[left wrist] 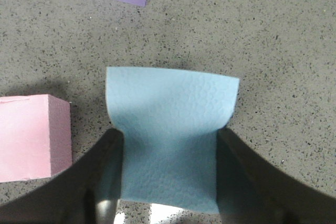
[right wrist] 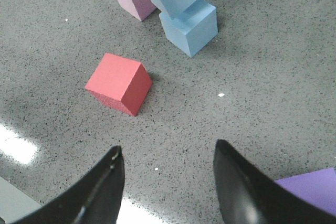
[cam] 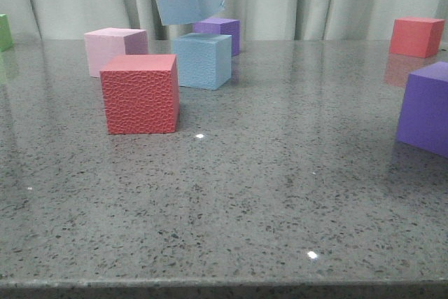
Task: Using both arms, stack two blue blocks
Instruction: 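Lower the held cube onto the placed light blue cube with the left gripper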
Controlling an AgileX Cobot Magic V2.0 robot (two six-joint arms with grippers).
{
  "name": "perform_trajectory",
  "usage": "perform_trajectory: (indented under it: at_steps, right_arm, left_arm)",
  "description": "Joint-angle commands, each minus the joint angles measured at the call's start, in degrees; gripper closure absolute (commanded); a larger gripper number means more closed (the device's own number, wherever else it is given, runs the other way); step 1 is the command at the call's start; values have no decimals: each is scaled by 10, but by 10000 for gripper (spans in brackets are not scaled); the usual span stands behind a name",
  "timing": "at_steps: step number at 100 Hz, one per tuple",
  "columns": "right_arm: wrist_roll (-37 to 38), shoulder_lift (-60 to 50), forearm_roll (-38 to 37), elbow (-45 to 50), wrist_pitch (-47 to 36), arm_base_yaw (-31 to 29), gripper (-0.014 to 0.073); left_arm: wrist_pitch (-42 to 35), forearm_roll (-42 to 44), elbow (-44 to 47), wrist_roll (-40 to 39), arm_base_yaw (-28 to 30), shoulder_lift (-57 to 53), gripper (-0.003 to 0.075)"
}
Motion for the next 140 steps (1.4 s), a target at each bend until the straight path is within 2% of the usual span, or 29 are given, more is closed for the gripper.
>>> perform_trajectory:
  at_steps: [1, 51, 58, 77, 87, 140]
  right_arm:
    - [-9, -11, -3, -15, -30, 0, 195]
    - [-9, -11, -3, -15, -28, 0, 195]
    - [-9, -11, -3, -15, -28, 0, 195]
    - [-9, -11, -3, -15, -28, 0, 195]
    - [-9, -11, -3, -15, -28, 0, 195]
    - [-9, -14, -4, -15, -37, 0, 195]
  left_arm:
    - [-1, -15, -19, -7, -5, -31, 621]
    - [-15, -32, -19, -7, -7, -17, 541]
    - [-15, -32, -19, -7, -7, -16, 493]
    - [-12, -32, -19, -7, -7, -16, 295]
    - [-5, -32, -19, -7, -7, -16, 236]
    - [-7, -58, -20, -7, -7, -38, 235]
